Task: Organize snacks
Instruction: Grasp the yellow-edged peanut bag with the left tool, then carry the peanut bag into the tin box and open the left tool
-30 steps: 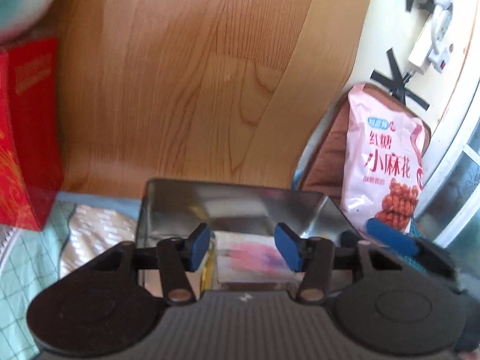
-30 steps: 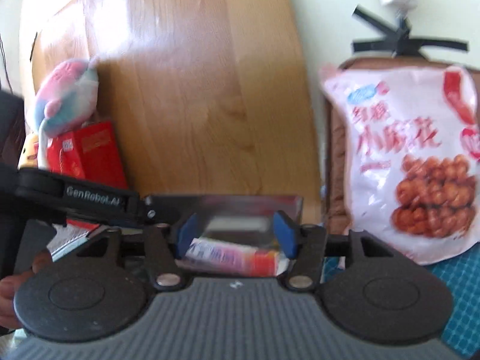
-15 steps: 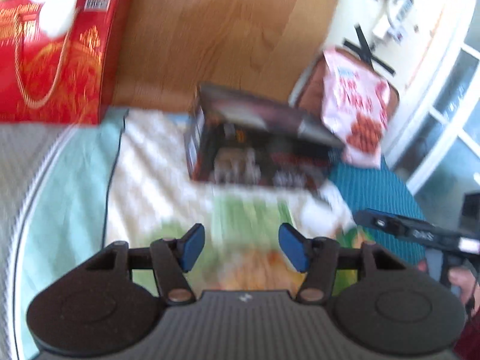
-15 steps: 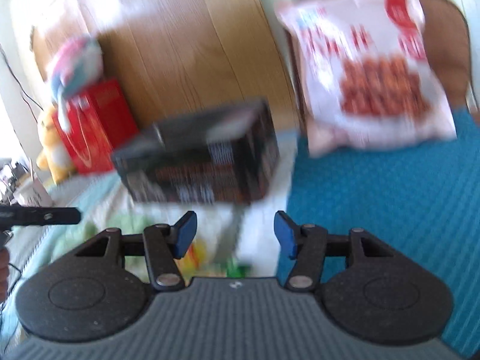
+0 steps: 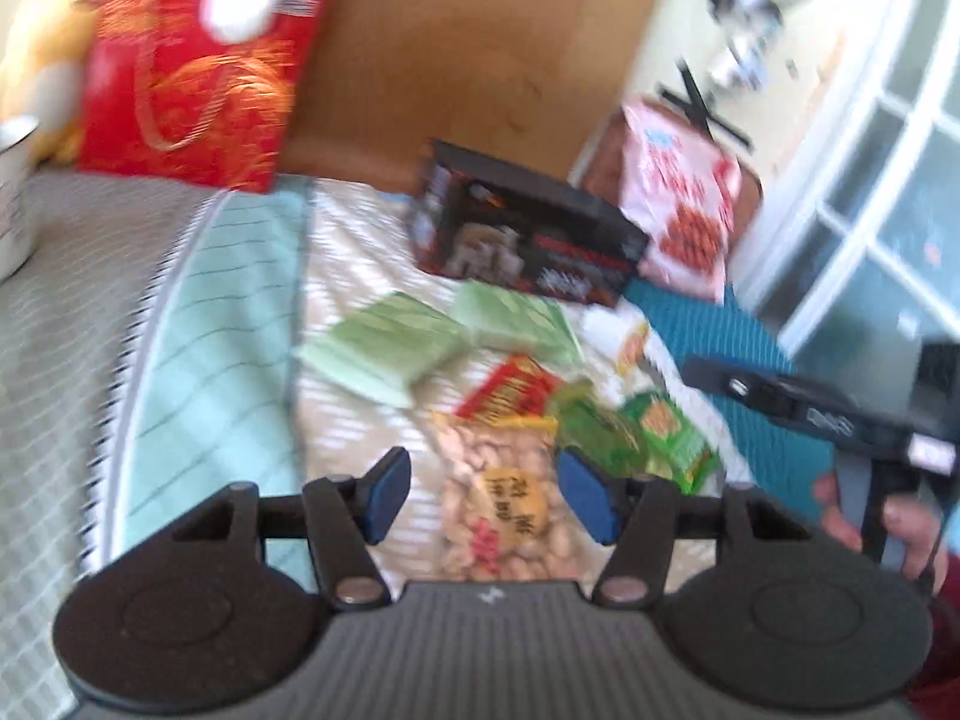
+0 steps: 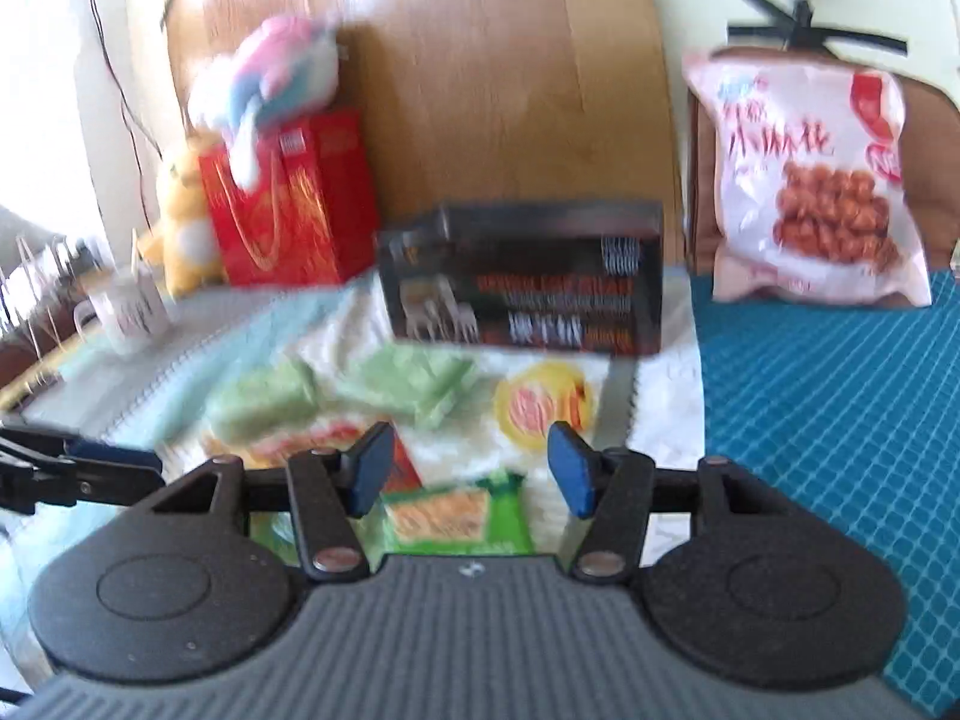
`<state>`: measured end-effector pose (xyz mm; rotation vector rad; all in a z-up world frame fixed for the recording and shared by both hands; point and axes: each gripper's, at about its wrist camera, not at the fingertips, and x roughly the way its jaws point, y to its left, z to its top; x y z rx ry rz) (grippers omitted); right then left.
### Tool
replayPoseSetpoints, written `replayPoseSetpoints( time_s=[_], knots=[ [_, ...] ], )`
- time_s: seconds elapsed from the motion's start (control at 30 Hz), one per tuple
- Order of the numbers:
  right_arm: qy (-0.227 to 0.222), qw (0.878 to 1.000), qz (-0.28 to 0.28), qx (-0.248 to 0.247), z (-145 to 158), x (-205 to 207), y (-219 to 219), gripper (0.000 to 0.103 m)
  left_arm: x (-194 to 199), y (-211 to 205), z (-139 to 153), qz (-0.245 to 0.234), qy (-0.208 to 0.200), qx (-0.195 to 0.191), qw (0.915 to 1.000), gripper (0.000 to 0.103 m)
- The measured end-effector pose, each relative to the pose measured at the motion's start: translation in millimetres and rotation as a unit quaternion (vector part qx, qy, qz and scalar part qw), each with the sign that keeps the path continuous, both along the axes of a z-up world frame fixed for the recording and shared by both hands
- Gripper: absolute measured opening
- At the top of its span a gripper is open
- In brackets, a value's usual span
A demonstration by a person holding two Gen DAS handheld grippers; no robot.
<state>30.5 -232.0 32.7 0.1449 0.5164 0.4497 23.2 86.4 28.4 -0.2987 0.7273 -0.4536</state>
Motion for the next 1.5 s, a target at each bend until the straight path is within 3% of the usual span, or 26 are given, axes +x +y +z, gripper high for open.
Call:
replayPoseSetpoints(
  time_s=[0.07,0.2,0.33,0.43,0.5,0.6,0.67,0.73,0.77,0.9,0.97,1.07,1.2,1.23,1.27,1.37,1.5],
  knots=[
    [0.011,0.999,0.041,0.019,2.4,-3.1,8.5,0.059,-1.8,12.7,0.1,0.006,0.009,-0.030,0.9995,0.056],
    [0.032,0.993,0.115,0.006,3.9,11.2,46.2,0.058,-10.8,17.2,-5.0,-0.017,0.033,-0.074,0.9965,0.055],
    [0.074,0.986,0.151,0.011,-10.0,45.5,79.1,0.038,-30.9,12.6,-13.4,-0.045,0.058,-0.102,0.9921,0.052],
    [0.125,0.978,0.167,0.027,-28.6,62.6,91.8,0.025,-35.8,1.9,-31.2,-0.071,0.103,-0.142,0.9820,0.049],
    [0.146,0.973,0.172,0.043,-35.7,60.2,88.7,0.021,-33.3,-3.3,-42.7,-0.060,0.119,-0.129,0.9825,0.041],
    [0.136,0.974,0.179,0.035,-31.7,36.9,74.5,0.022,-22.1,11.8,-47.5,-0.034,0.133,-0.159,0.9777,0.038],
    [0.125,0.974,0.190,0.023,-30.0,17.8,66.8,0.026,-14.9,23.2,-47.0,-0.005,0.127,-0.157,0.9794,0.038],
    [0.132,0.967,0.214,0.032,-30.4,-0.3,57.6,0.039,-8.1,31.9,-44.9,0.011,0.120,-0.158,0.9800,0.042],
    [0.132,0.964,0.227,0.030,-30.5,-9.7,55.8,0.041,-4.8,34.7,-43.8,0.015,0.119,-0.160,0.9798,0.044],
    [0.116,0.967,0.228,-0.002,-28.6,-25.4,54.1,0.044,2.2,33.5,-37.4,0.014,0.112,-0.150,0.9822,0.052],
    [0.115,0.966,0.229,-0.015,-29.2,-24.1,57.7,0.045,1.2,31.0,-32.0,0.009,0.102,-0.134,0.9856,0.060],
    [0.109,0.962,0.247,-0.030,-34.2,-20.8,71.0,0.045,-3.1,22.7,-26.9,0.002,0.091,-0.100,0.9908,0.061],
    [0.071,0.963,0.254,-0.061,-36.8,-22.6,86.5,0.043,-2.9,10.3,-29.7,-0.004,0.083,-0.063,0.9946,0.050],
    [0.067,0.964,0.251,-0.064,-36.5,-22.1,87.0,0.032,-1.3,8.6,-29.5,-0.010,0.087,-0.058,0.9945,0.039],
    [0.068,0.964,0.251,-0.063,-36.0,-20.2,86.3,0.025,1.5,7.5,-30.2,-0.019,0.098,-0.068,0.9927,0.036],
    [0.063,0.969,0.234,-0.038,-28.6,-13.2,74.8,0.022,12.0,4.1,-22.9,-0.026,0.103,-0.074,0.9916,0.036],
    [0.029,0.978,0.206,-0.018,-7.0,-0.4,59.4,0.022,35.2,-11.6,10.3,-0.047,0.060,-0.053,0.9957,0.036]
  ],
)
